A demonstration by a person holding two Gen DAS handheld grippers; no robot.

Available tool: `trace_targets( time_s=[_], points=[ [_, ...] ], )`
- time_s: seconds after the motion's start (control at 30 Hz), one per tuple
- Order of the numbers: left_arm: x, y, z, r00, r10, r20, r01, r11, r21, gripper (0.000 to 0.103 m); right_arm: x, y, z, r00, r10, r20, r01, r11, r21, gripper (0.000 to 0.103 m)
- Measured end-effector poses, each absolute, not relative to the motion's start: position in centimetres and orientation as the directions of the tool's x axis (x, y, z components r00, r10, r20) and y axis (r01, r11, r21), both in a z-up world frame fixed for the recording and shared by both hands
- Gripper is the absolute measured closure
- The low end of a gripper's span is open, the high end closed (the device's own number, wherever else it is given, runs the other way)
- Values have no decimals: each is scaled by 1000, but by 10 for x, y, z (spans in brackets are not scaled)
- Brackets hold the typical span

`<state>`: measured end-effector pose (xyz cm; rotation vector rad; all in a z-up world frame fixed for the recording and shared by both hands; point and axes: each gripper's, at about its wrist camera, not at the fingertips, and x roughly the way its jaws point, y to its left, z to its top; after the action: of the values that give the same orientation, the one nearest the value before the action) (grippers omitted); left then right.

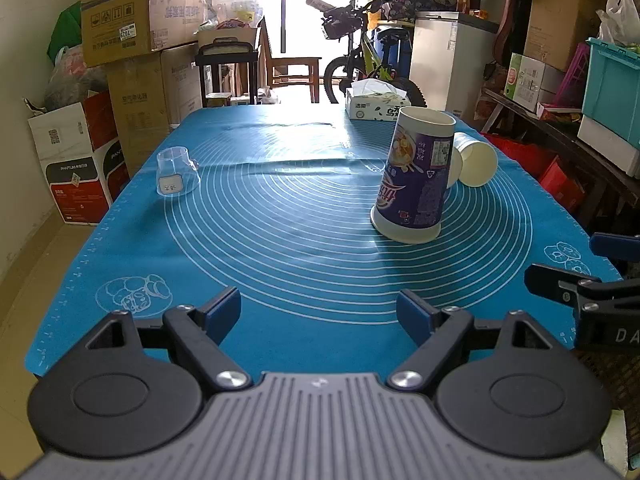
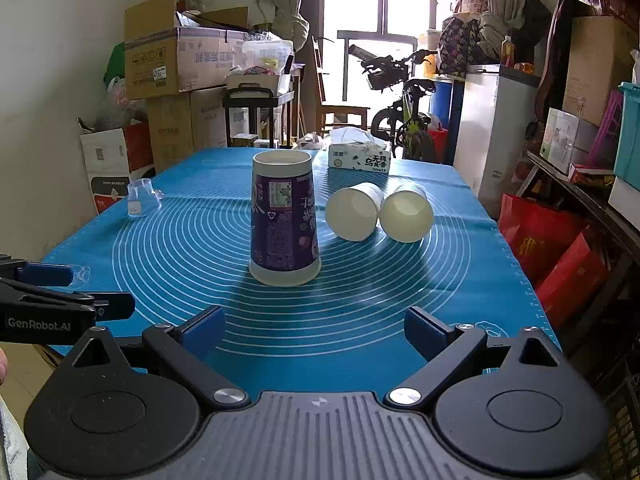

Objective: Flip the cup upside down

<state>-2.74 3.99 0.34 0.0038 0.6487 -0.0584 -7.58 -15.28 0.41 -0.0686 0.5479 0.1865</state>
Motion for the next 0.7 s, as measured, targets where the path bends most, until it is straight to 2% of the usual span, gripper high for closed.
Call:
trace_targets(
  time_s=[0.7],
  points=[
    [-26, 41, 5, 796, -46, -603, 51, 999, -9, 18, -75, -155, 1, 835, 157, -528, -194, 981, -15, 5]
  ],
)
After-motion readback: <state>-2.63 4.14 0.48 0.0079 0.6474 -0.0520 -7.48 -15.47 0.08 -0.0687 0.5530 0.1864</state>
